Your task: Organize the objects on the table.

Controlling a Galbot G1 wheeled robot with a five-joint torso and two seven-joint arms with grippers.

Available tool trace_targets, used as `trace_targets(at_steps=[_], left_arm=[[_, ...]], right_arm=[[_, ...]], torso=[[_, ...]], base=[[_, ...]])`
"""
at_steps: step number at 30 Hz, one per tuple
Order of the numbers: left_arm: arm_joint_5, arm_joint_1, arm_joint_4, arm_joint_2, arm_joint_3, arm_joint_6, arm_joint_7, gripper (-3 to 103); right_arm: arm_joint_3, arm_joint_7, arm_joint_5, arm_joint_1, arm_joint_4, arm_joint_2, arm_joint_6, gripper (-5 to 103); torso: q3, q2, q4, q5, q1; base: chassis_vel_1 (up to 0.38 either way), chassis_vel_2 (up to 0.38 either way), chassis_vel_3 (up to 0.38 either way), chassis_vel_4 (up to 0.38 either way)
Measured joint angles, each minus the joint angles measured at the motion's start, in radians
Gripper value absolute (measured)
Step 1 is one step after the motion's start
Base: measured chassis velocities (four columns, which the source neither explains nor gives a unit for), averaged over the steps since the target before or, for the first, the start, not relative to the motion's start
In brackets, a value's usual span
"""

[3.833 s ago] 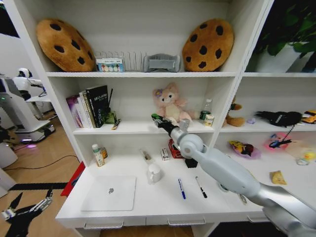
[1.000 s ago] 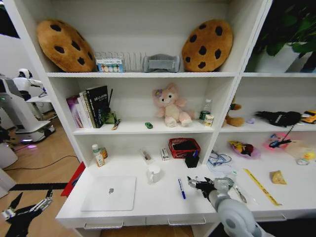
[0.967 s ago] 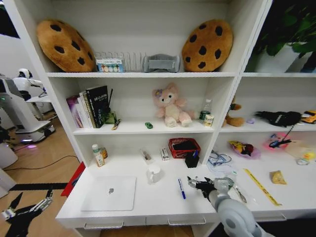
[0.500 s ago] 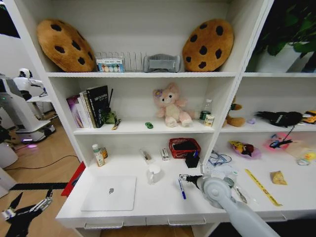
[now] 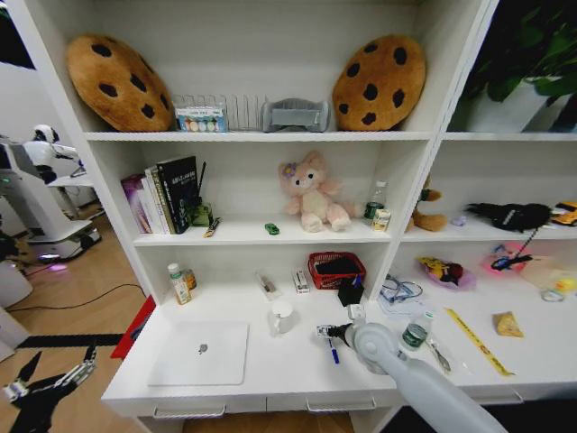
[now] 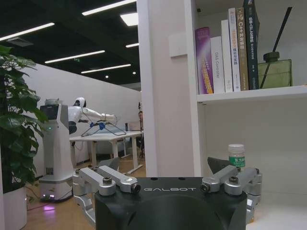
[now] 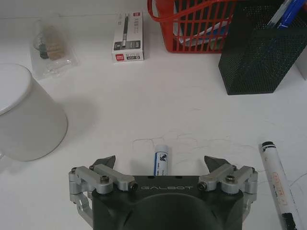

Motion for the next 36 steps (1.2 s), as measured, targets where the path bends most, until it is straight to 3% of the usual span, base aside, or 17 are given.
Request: trace_targets(at_steps=[5, 17, 18, 20, 27, 30, 36], left_arm=[[0.000, 0.000, 0.000, 0.000, 0.000, 0.000, 0.000, 100], [0.000, 0.000, 0.000, 0.000, 0.000, 0.000, 0.000, 100], [0.000, 0.000, 0.000, 0.000, 0.000, 0.000, 0.000, 100], [0.000, 0.000, 0.000, 0.000, 0.000, 0.000, 0.000, 100], [0.000, 0.000, 0.000, 0.000, 0.000, 0.000, 0.000, 100], [0.000, 0.000, 0.000, 0.000, 0.000, 0.000, 0.000, 100], [0.000, 0.000, 0.000, 0.000, 0.000, 0.000, 0.000, 100]], right_arm=[[-0.003, -0.007, -0.008, -0.003, -0.026, 0.007, 0.001, 103], [-0.046, -0.024, -0.044, 0.042, -0.067, 0.028, 0.004, 56], [-0.046, -0.024, -0.044, 0.042, -0.067, 0.028, 0.004, 56], [-0.051, -0.019, -0.042, 0.045, -0.067, 0.026, 0.004, 45], [-0.049, -0.008, -0.032, 0.040, -0.060, 0.023, 0.004, 29], [-0.040, -0.006, -0.031, 0.029, -0.050, 0.022, 0.004, 14], [0.006, -0.014, -0.049, 0.004, -0.014, 0.018, 0.003, 12]], torso=[[0.000, 0.000, -0.0001, 0.0000, 0.000], [0.000, 0.000, -0.0001, -0.0001, 0.000], [0.000, 0.000, -0.0001, -0.0001, 0.000], [0.000, 0.000, 0.0000, 0.0000, 0.000], [0.000, 0.000, 0.0000, 0.0001, 0.000], [0.000, 0.000, 0.0000, 0.0002, 0.000], [0.000, 0.000, 0.0000, 0.0003, 0.000]], base=[[0.000, 0.000, 0.000, 0.000], [0.000, 0.000, 0.000, 0.000], [0.000, 0.000, 0.000, 0.000], [0.000, 0.000, 0.000, 0.000], [0.000, 0.000, 0.000, 0.000], [0.000, 0.000, 0.000, 0.000], [0.000, 0.000, 0.000, 0.000]])
